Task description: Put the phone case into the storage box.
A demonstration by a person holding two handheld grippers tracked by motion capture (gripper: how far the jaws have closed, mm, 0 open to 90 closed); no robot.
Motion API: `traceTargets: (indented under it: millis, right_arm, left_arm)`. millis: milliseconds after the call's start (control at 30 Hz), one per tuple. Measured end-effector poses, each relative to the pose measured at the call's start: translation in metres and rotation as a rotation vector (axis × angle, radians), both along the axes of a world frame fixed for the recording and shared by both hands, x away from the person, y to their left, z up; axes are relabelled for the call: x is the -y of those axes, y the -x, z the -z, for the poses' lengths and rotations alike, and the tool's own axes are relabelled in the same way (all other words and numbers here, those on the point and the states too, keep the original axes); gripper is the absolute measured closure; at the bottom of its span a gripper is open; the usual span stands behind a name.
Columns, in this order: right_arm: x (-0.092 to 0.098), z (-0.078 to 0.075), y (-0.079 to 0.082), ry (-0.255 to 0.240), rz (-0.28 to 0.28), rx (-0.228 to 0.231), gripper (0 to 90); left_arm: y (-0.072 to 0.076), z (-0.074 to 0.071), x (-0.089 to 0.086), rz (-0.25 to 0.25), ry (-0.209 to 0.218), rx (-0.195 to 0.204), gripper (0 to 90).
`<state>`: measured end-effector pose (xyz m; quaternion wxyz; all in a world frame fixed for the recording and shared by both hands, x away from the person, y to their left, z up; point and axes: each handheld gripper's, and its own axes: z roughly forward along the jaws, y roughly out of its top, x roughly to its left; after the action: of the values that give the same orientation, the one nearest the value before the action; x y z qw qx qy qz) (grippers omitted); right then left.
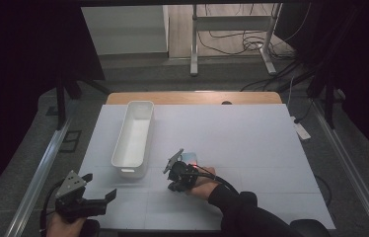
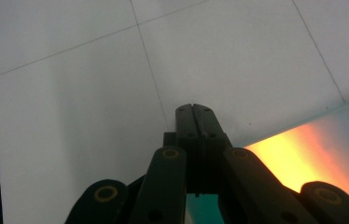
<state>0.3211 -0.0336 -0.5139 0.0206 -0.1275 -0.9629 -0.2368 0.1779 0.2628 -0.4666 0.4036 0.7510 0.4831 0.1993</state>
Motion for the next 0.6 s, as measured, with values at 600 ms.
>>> traceTargets:
  millis: [600]
  right_arm:
    - [0.027,-0.001,-0.006,-0.009,0.071,-0.008,89.3]
  left_arm:
    - [0.000,0.000,0.000,-0.002,0.002,0.001,1.9]
